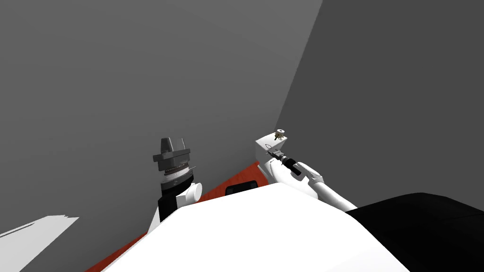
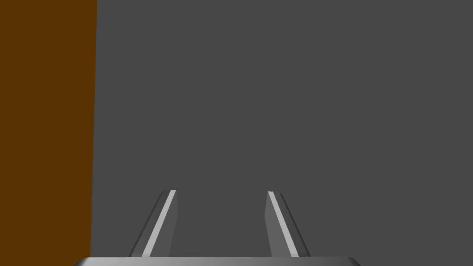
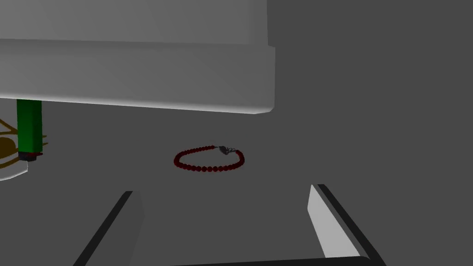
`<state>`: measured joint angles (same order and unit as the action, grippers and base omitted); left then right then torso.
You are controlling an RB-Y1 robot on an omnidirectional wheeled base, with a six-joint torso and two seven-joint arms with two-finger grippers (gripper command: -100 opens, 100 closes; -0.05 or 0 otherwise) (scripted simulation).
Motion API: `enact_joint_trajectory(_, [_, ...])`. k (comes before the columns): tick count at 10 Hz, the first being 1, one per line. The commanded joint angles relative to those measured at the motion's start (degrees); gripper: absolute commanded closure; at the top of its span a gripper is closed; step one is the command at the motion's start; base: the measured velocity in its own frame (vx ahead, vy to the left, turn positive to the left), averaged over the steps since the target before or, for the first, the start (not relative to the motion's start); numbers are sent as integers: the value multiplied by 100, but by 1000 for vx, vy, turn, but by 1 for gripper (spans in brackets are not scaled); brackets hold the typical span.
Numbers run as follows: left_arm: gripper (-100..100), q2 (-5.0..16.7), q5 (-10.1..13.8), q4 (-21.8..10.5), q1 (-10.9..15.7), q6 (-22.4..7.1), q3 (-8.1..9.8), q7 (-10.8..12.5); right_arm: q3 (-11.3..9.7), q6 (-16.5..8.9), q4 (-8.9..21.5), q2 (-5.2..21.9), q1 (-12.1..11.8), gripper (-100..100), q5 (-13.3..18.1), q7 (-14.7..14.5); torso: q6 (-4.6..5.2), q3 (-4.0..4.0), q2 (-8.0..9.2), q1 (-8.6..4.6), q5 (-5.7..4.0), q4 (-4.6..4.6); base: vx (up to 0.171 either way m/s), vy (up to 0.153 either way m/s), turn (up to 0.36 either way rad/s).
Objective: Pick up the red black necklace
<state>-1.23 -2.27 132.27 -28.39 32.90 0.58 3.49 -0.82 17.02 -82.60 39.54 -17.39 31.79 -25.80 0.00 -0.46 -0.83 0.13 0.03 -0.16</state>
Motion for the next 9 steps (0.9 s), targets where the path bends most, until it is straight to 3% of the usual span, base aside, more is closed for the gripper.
enact_joint_trajectory(1, [0, 0, 0, 0, 0, 0, 0, 0, 29, 16, 185, 109, 74, -100, -7, 78, 0, 0, 0, 0, 0, 0, 194, 46, 58])
enact_joint_trajectory(3, [0, 0, 0, 0, 0, 0, 0, 0, 22, 27, 261, 127, 99, -100, -11, 95, 1, 7, 14, 6, 1, 2, 116, 27, 31])
enact_joint_trajectory(4, [0, 0, 0, 0, 1, 0, 0, 0, 23, 33, 276, 131, 104, 0, -11, 103, 3, 23, 44, -1, -1, 7, 14, 3, 0])
enact_joint_trajectory(5, [0, 0, 0, 0, 2, 0, 0, 0, 23, 33, 274, 130, 105, -100, -11, 102, 4, 37, 67, -5, -2, 13, 7, 1, 1])
enact_joint_trajectory(6, [0, 0, 0, 0, 2, 0, 0, 0, 23, 33, 274, 130, 105, 100, -11, 102, 4, 43, 77, -6, -2, 15, 0, 0, 0])
enact_joint_trajectory(9, [0, 0, 0, 0, 2, 0, 0, 0, 24, 32, 275, 131, 105, 100, -11, 102, 4, 47, 84, -7, -3, 17, 0, 0, 0])
